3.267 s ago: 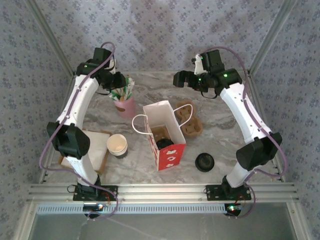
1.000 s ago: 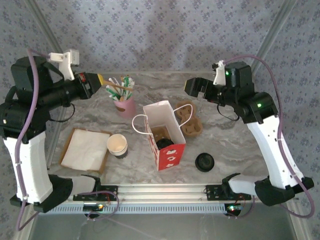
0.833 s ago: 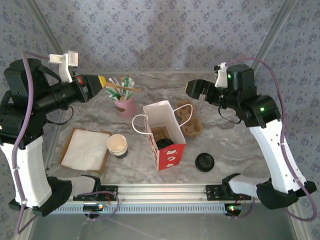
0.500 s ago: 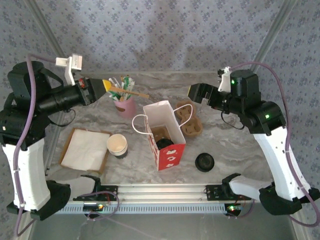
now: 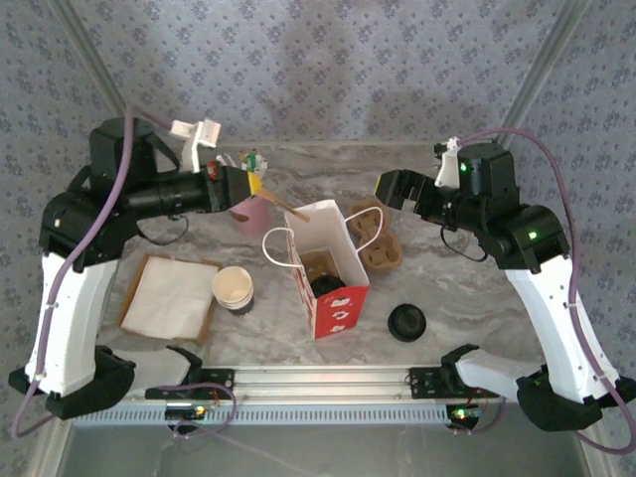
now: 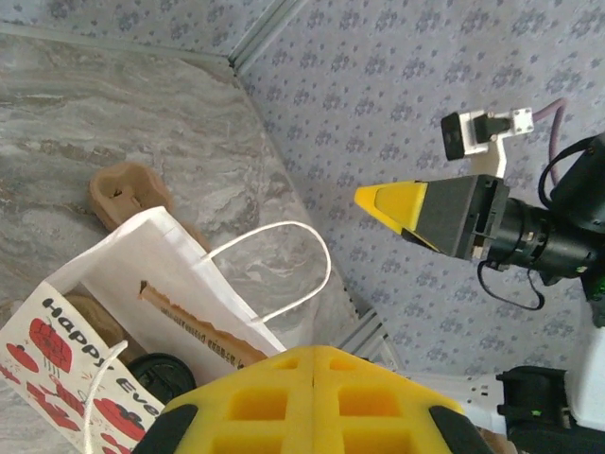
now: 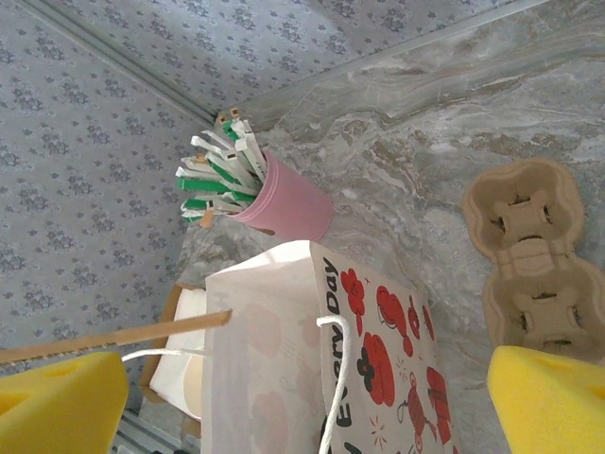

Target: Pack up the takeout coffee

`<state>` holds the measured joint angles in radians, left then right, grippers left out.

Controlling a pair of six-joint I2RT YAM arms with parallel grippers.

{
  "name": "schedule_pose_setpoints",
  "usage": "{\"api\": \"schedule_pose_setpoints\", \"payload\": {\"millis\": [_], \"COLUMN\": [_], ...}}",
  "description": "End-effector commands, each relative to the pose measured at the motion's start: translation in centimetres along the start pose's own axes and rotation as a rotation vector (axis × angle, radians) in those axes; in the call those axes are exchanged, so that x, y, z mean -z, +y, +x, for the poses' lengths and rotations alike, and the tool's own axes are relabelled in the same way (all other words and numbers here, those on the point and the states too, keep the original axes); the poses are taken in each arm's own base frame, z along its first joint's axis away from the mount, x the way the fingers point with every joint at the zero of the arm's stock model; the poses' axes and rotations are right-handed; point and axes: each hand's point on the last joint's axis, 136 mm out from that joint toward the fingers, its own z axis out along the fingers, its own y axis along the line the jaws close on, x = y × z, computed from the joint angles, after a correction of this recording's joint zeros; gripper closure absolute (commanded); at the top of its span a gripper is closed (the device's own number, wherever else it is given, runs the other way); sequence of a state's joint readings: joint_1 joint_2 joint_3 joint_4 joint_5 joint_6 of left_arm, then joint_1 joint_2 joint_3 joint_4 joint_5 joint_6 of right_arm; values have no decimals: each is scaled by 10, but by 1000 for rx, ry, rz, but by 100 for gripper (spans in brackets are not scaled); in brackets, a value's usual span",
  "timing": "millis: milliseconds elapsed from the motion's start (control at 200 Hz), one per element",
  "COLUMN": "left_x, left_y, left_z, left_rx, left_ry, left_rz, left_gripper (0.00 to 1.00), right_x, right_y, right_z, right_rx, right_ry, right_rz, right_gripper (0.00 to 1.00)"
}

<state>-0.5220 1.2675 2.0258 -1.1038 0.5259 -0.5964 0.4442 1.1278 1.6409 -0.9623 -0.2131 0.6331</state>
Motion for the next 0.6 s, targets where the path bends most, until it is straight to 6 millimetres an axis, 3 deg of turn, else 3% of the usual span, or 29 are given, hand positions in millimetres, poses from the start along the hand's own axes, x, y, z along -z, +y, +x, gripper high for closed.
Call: {"api": "schedule_pose_setpoints", "payload": {"millis": [0,395,595], "left_x": [-20,-82,-108], "left_y": [11,59,65], "left_z": [2,21,36], "left_rx": [-29,-202,-321], "left_ry": [29,197,311], "left_rz": [-72,-481,-628], "left_gripper": [100,100,100], "right_x": [1,-3,-6], "right_y": [-3,-13,-21], "right_z": [9,18,19], "right_rx": [-8,27,34], "right_ry": [27,66,78], "right_rz": [7,40,56], "right_gripper": [0,0,0]}}
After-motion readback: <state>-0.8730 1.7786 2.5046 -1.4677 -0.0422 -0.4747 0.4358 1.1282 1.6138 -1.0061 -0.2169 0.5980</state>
